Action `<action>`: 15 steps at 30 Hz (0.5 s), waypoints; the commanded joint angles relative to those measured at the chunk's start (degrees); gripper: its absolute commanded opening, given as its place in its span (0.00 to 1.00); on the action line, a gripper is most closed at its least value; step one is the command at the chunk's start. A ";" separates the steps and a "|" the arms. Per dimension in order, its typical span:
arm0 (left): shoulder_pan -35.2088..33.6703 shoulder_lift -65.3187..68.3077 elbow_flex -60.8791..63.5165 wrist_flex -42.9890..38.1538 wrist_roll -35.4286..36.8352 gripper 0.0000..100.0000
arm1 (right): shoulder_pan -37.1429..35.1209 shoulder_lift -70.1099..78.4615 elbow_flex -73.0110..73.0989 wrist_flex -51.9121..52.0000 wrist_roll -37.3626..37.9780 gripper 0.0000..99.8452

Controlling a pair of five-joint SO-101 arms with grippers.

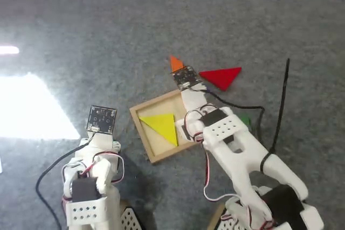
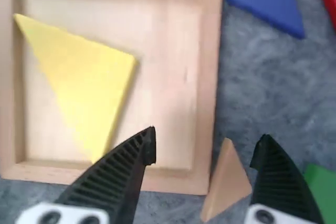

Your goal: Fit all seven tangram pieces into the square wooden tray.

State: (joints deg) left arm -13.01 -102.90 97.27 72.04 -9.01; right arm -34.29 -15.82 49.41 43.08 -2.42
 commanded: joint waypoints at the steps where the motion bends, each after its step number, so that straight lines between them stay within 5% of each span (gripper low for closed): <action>1: 0.26 -1.14 -0.84 0.26 -0.26 0.01 | -3.12 0.31 -0.44 -2.59 1.05 0.30; 15: 0.26 -1.14 -0.84 0.26 -0.26 0.01 | -11.30 9.71 -5.71 -2.59 2.37 0.30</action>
State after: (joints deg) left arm -13.01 -102.90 97.27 72.04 -9.01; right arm -41.67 -6.24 46.77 41.14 -0.92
